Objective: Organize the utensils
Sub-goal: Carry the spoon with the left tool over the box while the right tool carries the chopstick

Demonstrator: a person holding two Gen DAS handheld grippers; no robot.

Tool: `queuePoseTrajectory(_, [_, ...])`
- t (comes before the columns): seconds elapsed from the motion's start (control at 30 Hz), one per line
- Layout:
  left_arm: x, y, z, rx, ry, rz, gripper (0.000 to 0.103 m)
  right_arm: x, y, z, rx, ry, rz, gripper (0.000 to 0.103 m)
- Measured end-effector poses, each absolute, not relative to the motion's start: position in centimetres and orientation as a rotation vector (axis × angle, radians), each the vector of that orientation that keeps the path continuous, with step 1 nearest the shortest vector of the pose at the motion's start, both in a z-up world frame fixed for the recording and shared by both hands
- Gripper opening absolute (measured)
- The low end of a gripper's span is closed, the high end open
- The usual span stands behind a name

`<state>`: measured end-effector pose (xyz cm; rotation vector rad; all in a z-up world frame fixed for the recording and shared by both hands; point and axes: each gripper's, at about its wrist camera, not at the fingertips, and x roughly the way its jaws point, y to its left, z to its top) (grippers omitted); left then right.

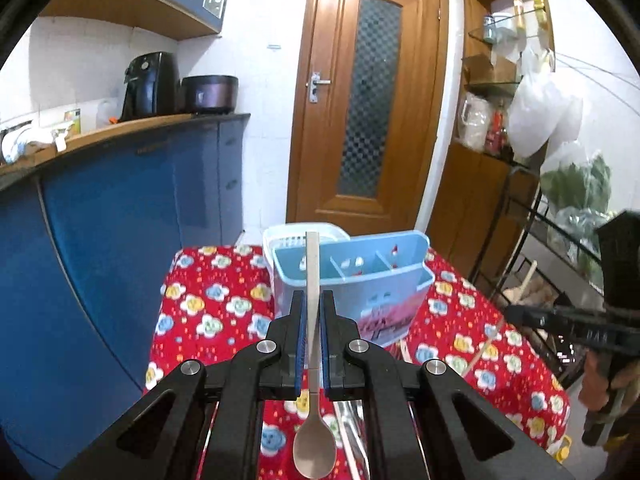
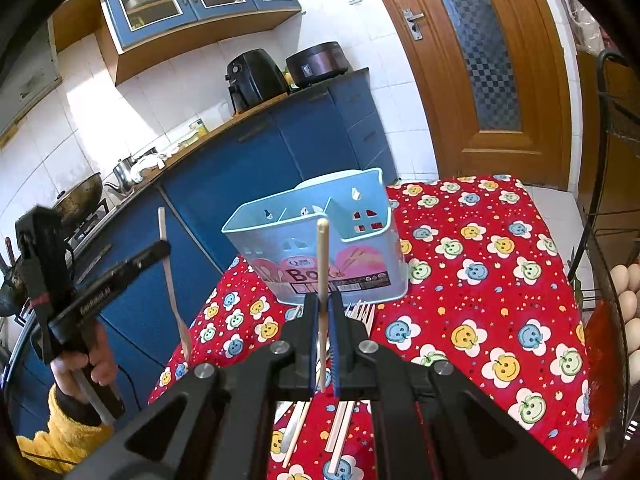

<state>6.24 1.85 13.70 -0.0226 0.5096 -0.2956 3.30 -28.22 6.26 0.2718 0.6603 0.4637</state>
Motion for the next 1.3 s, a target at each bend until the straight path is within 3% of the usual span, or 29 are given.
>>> queuePoseTrajectory(0.6, [14.1,0.0,21.4,-0.034,0.370,-0.229,0.006,5.2,-28.6,9.1,0.231,0.611,0.458,0.006])
queuePoseTrajectory(0.9, [18.9,-0.3,20.1,-0.089,0.373,-0.212,0.006,7.1,-29.1,12.5,0.199,0.553,0.431,0.006])
queuePoseTrajectory(1.3, [19.7,-0.1,16.6,-0.092,0.352,-0.235,0.006,11.0,-27.7,16.2,0.101,0.448,0.315,0.006])
